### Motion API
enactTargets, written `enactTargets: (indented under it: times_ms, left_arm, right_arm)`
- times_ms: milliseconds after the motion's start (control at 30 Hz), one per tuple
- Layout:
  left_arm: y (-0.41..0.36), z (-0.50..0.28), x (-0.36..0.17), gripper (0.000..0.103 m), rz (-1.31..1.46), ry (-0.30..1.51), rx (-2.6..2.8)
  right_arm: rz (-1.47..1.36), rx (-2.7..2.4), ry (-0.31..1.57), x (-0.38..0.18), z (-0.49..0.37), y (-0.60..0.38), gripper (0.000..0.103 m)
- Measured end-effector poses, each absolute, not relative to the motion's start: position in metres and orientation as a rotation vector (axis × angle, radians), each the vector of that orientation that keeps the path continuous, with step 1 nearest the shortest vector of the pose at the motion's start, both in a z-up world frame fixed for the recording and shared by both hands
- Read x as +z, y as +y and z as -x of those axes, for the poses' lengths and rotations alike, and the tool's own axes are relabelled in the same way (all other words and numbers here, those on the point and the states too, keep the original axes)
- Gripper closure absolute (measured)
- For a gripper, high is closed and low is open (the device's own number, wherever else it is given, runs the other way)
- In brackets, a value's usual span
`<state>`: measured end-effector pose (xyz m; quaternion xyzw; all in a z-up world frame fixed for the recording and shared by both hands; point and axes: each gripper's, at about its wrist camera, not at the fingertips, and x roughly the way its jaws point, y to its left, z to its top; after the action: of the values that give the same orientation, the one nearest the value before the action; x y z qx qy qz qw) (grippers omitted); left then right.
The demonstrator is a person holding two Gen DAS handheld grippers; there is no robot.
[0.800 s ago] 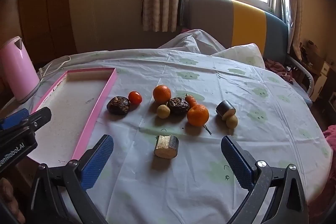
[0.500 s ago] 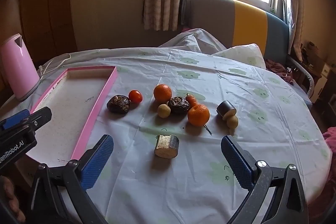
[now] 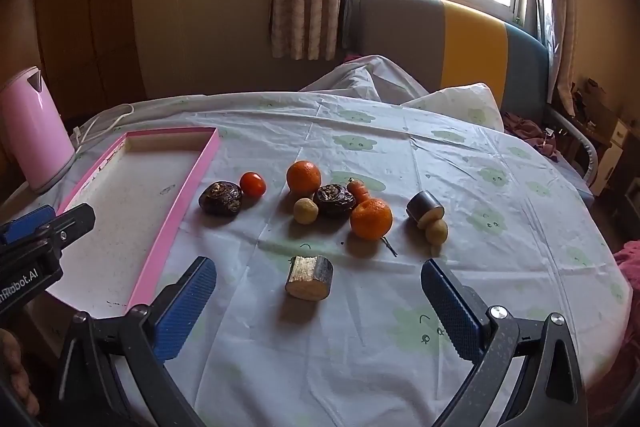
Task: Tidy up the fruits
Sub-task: 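Move the left gripper toward the wooden cylinder piece beside the tray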
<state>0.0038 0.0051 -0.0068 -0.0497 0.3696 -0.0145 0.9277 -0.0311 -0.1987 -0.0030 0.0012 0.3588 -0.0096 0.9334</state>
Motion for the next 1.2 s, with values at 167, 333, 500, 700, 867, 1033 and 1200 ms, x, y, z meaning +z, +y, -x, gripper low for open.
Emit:
enactTargets:
  times_ms: [167, 333, 500, 700, 867, 1033, 1200]
  left_arm:
    - [0.01, -0.008, -0.013, 0.039, 0.139, 0.804, -0.003]
    - [0.013, -0.003, -0.007, 0.039, 0.122, 0.775, -0.01]
    - [0.011, 0.001, -0.003, 0.039, 0.108, 0.756, -0.034]
    - [0.009, 0.002, 0.0, 0.039, 0.094, 0.751, -0.039]
    - [0.004, 0.005, 0.005, 0.039, 0.068, 0.729, -0.059]
    - [0.0, 0.007, 0.007, 0.031, 0.058, 0.723, -0.081]
    - [-0.006, 0.007, 0.006, 0.031, 0.045, 0.731, -0.101]
  right_arm:
    - [0.023, -0.009, 0.708, 0.002, 0.035, -0.195, 0.0]
    - [0.022, -0.014, 0.699, 0.005, 0.037, -0.197, 0.0]
    - [0.01, -0.013, 0.714, 0.003, 0.038, -0.199, 0.0]
    - [0.015, -0.02, 0.709, 0.007, 0.04, -0.204, 0.0]
    - [0.017, -0.025, 0.711, 0.009, 0.04, -0.208, 0.0]
    - [0.014, -0.039, 0.708, 0.009, 0.04, -0.215, 0.0]
    - [-0.018, -0.071, 0.716, 0.006, 0.039, -0.229, 0.0]
